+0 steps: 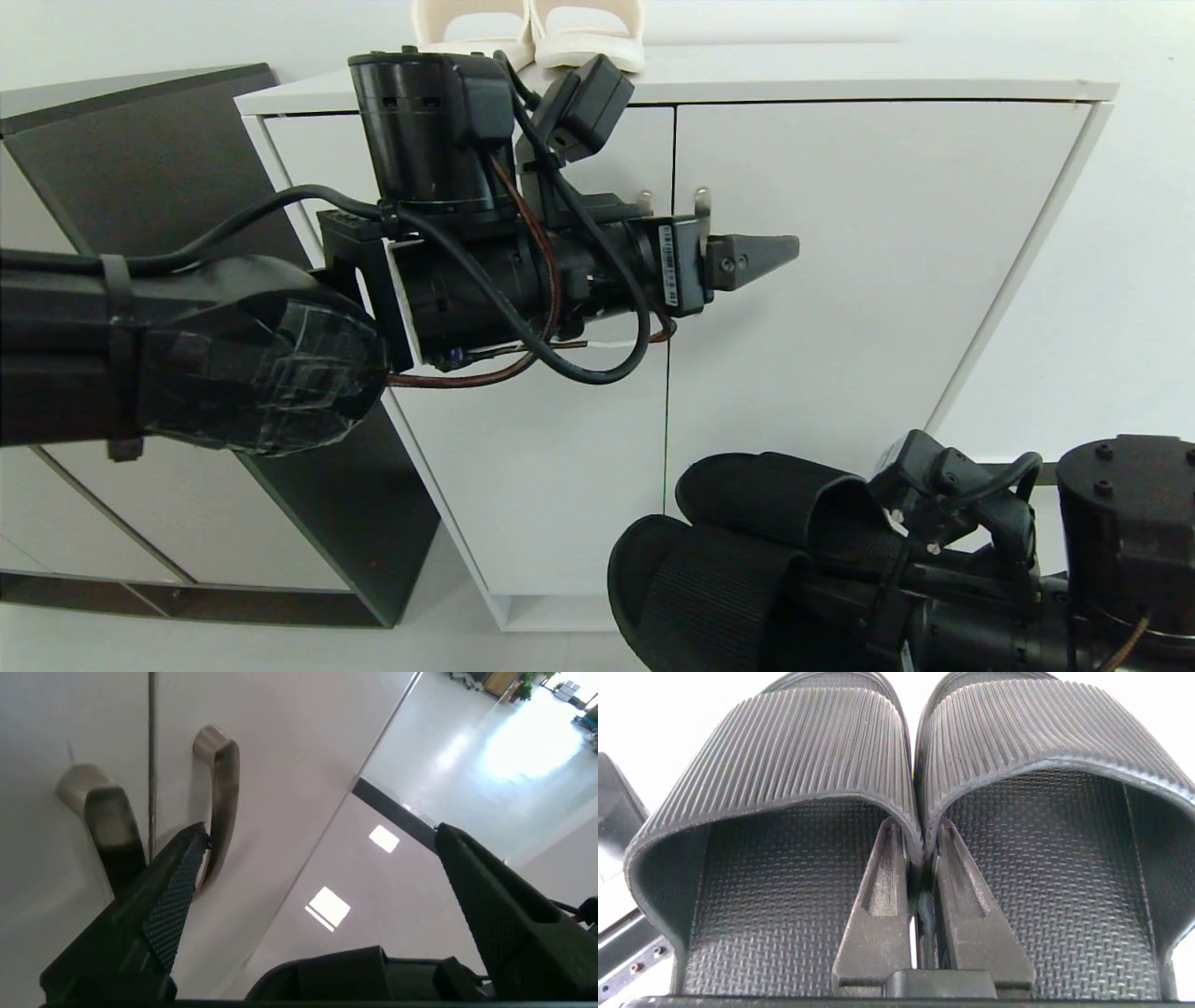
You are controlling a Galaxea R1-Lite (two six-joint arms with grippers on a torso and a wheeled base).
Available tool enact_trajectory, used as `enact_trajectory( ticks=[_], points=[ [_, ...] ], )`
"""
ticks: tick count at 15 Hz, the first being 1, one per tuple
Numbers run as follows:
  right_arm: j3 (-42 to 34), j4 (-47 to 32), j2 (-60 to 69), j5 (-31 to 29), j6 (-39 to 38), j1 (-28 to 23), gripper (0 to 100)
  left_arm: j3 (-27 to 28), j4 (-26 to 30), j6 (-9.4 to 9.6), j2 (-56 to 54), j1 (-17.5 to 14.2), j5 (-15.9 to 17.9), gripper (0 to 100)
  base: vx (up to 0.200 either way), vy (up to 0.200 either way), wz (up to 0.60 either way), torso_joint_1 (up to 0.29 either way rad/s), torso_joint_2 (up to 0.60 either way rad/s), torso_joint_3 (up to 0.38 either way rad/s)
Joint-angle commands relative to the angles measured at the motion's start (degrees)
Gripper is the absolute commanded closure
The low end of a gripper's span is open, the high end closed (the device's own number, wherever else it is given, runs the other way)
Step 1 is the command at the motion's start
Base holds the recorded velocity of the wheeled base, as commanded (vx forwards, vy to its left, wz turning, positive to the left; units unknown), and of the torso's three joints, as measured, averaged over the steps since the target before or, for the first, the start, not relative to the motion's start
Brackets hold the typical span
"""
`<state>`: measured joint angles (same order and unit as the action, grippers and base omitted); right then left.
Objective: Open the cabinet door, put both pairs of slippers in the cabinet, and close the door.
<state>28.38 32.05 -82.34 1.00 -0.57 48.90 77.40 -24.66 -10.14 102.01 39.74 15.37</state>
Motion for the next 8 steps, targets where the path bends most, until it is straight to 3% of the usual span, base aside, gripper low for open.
enact_trajectory(
  ticks=[1,7,8],
  points=[
    [0.01,0.03,0.07,-0.03,0.05,0.15,100,0.65,-0.04,-0.14,1.17,-0.01,-0.26,0,0.000,0.000,0.00,0.000,0.00,0.000],
    [-0.17,0.03,0.16,0.23,0.31,1.46,100,-0.14,-0.04,-1.81,0.82,-0.01,0.36,0,0.000,0.000,0.00,0.000,0.00,0.000],
    [-0.34,0.03,0.16,0.23,0.31,1.55,100,-0.23,-0.04,-1.90,0.82,-0.01,0.36,100,0.000,0.000,0.00,0.000,0.00,0.000]
  ],
)
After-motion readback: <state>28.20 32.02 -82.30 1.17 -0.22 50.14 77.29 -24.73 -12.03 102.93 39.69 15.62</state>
